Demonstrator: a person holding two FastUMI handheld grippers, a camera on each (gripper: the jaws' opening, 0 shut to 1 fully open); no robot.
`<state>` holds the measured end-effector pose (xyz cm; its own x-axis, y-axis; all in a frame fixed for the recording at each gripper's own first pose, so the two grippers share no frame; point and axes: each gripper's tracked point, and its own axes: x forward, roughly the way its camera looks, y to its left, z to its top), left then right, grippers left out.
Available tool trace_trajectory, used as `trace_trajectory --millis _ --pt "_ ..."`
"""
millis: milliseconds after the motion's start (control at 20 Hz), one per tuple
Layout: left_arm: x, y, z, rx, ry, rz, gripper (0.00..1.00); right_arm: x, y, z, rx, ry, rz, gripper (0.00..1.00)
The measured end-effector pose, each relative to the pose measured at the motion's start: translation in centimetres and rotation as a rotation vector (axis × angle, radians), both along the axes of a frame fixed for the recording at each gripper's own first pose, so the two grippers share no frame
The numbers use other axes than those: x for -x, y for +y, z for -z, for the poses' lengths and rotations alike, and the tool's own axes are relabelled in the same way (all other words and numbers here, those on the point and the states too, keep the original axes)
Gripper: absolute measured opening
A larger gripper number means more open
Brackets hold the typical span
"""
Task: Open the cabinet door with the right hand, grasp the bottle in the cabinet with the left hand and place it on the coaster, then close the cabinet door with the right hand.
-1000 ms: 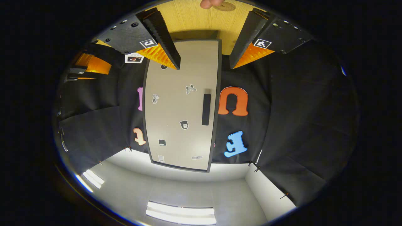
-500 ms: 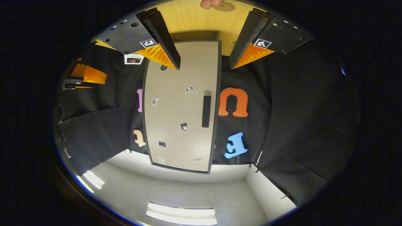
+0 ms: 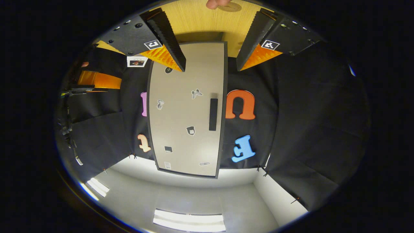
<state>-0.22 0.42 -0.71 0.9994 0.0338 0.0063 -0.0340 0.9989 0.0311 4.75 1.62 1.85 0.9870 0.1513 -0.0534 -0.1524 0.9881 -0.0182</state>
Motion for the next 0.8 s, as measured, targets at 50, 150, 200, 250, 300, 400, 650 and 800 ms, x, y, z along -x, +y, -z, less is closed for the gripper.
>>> trace_trajectory --millis 50,150,200,250,300,400,650,800 --pt "0.1 0.0 0.1 0.0 0.0 -0.001 0.95 -0.6 0.2 -0.2 -0.001 0.005 -0.013 1.0" --pt "0.2 0.2 0.0 -0.008 -0.009 -0.009 0.95 -2.1 1.4 -1.1 0.009 -0.004 -0.045 1.0" --pt "0.3 0.4 -0.1 -0.015 -0.013 -0.014 0.95 -2.7 2.0 -1.7 0.019 -0.012 -0.061 0.97" --pt "0.3 0.7 -0.1 -0.021 -0.019 -0.02 0.95 -3.4 2.7 -2.3 0.022 -0.018 -0.074 0.97" --pt "0.2 0.9 -0.1 -0.025 -0.024 -0.025 0.95 -3.9 3.6 -2.7 0.016 -0.023 -0.092 0.98" --pt "0.1 1.4 0.1 -0.029 -0.024 -0.034 0.95 -5.2 5.5 -3.1 0.001 -0.027 -0.127 1.0" --pt "0.1 2.5 0.3 -0.026 -0.016 -0.051 0.95 -7.8 9.2 -4.2 -0.006 -0.031 -0.196 0.98" --pt "0.3 3.2 0.5 -0.029 -0.013 -0.062 0.95 -9.4 11.2 -4.7 0.014 -0.027 -0.228 0.97"
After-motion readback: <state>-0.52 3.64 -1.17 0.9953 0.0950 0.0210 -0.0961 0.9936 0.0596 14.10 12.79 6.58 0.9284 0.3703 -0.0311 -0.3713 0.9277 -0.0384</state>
